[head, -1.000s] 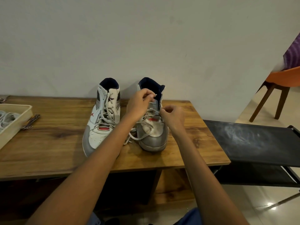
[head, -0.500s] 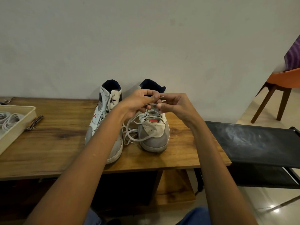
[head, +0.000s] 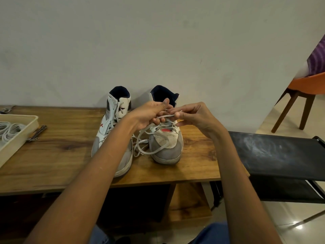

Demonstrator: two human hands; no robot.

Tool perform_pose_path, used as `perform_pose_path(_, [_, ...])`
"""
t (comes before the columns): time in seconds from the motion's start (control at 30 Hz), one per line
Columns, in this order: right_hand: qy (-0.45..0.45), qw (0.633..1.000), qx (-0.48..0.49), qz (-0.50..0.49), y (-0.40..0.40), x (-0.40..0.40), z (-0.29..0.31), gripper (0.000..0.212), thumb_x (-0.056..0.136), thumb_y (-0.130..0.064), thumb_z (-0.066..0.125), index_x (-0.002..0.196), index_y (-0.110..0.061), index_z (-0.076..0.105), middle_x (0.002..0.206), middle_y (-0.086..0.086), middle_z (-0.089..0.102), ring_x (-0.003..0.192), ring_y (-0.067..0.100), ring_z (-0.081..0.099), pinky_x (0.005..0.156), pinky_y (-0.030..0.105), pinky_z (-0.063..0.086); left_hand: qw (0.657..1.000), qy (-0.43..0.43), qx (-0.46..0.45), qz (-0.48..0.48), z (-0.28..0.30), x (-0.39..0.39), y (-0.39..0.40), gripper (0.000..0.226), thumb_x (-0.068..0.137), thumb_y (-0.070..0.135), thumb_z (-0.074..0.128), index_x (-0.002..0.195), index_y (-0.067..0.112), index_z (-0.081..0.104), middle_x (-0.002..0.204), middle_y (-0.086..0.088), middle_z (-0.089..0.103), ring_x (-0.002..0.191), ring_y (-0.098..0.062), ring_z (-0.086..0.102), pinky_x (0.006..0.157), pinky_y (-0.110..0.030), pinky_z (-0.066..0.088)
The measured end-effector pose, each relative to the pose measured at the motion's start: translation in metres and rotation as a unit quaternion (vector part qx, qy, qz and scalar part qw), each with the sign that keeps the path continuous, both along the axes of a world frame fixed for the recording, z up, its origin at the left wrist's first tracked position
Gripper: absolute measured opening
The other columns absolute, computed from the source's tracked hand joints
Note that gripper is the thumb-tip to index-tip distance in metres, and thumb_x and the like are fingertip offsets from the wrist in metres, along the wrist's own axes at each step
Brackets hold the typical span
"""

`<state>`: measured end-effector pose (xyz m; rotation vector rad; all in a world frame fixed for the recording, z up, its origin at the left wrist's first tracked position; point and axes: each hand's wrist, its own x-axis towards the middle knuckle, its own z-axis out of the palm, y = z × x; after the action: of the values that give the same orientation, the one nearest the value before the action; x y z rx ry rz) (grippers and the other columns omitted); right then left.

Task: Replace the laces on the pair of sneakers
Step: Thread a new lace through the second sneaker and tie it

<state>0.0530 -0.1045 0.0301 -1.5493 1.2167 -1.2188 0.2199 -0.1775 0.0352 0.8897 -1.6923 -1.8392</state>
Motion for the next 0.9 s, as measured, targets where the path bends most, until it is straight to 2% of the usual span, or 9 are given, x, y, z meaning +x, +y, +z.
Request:
perform_pose_path(0.17, [-0.085,0.969,-0.087,-0.216,-0.002,-0.002,0.003,0.008,0.089,-0.012,0.062,0.085,-0.008,0.068,0.079,0.006,0.068,0.064,0.01,0.065,0.055,0.02,0.053,0.99,-0.104,0.012,-0.098,0.0,0.01,-0.001,0.045,0.095,0.041,0.039,0.111,0.005,0.061,0.076,-0.001,0.067,0.057,-0.006,0.055,0.048,-0.013,0.045])
perform_pose_path(0.27, [-0.133,0.933,-0.11,-0.315,0.0,-0.013,0.005,0.011,0.089,-0.019,0.064,0.081,-0.012,0.066,0.077,0.004,0.067,0.062,0.01,0.063,0.051,0.021,0.051,0.981,-0.135,-0.008,-0.139,0.001,0.015,-0.003,0.026,0.095,0.021,0.046,0.096,0.007,0.068,0.068,0.001,0.063,0.055,-0.006,0.051,0.05,-0.013,0.045])
perform_pose_path(0.37, [-0.104,0.93,-0.104,-0.337,0.001,-0.017,0.002,0.015,0.088,-0.024,0.066,0.079,-0.012,0.065,0.075,0.002,0.066,0.06,0.008,0.063,0.051,0.021,0.051,0.984,-0.131,-0.022,-0.12,0.002,0.013,0.0,0.032,0.097,0.028,0.042,0.097,0.008,0.068,0.07,0.0,0.061,0.06,-0.007,0.051,0.053,-0.014,0.046])
perform_pose_path(0.5, [-0.104,0.924,-0.119,-0.347,0.0,-0.013,0.003,0.016,0.087,-0.025,0.067,0.079,-0.011,0.065,0.072,0.001,0.065,0.058,0.008,0.062,0.049,0.022,0.051,0.984,-0.132,-0.012,-0.119,0.0,0.003,0.006,0.056,0.097,0.049,0.025,0.109,0.01,0.062,0.096,-0.002,0.07,0.087,-0.013,0.066,0.073,-0.023,0.055])
perform_pose_path(0.6, [-0.108,0.922,-0.133,-0.348,-0.001,-0.012,0.006,0.017,0.087,-0.025,0.067,0.076,-0.013,0.064,0.072,0.001,0.065,0.058,0.01,0.061,0.048,0.022,0.049,0.971,-0.149,-0.037,-0.181,-0.002,-0.005,0.012,0.046,0.096,0.041,0.035,0.111,0.007,0.062,0.098,-0.003,0.07,0.092,-0.017,0.065,0.081,-0.028,0.055])
perform_pose_path(0.67, [-0.124,0.913,-0.139,-0.362,0.0,-0.012,0.006,0.018,0.087,-0.025,0.067,0.075,-0.013,0.062,0.071,0.002,0.064,0.056,0.01,0.06,0.047,0.021,0.048,0.971,-0.114,-0.034,-0.208,0.001,-0.003,0.014,0.029,0.09,0.028,0.049,0.102,0.007,0.065,0.082,-0.001,0.068,0.078,-0.013,0.065,0.075,-0.027,0.056])
perform_pose_path(0.73, [-0.152,0.901,-0.136,-0.382,0.002,-0.014,0.007,0.02,0.088,-0.026,0.067,0.076,-0.011,0.061,0.071,0.001,0.064,0.056,0.01,0.059,0.048,0.02,0.047,0.985,-0.028,-0.008,-0.17,0.01,0.006,0.012,0.02,0.082,0.024,0.054,0.092,0.009,0.065,0.066,0.003,0.06,0.058,-0.007,0.058,0.064,-0.021,0.055])
perform_pose_path(0.83, [-0.205,0.899,-0.126,-0.366,0.006,-0.016,0.012,0.021,0.088,-0.026,0.065,0.076,-0.01,0.06,0.071,0.001,0.063,0.057,0.01,0.057,0.049,0.02,0.046,0.984,0.141,0.077,-0.078,0.027,0.03,0.004,0.026,0.083,0.031,0.051,0.08,0.01,0.066,0.054,0.01,0.043,0.036,0.001,0.035,0.04,-0.008,0.038])
perform_pose_path(0.9, [-0.234,0.903,-0.124,-0.337,0.005,-0.012,0.015,0.02,0.089,-0.025,0.064,0.077,-0.01,0.06,0.069,0.0,0.062,0.055,0.01,0.055,0.048,0.02,0.044,0.98,0.16,0.102,-0.051,0.032,0.042,-0.001,0.035,0.082,0.039,0.05,0.072,0.011,0.068,0.05,0.011,0.038,0.032,0.0,0.03,0.034,-0.006,0.028])
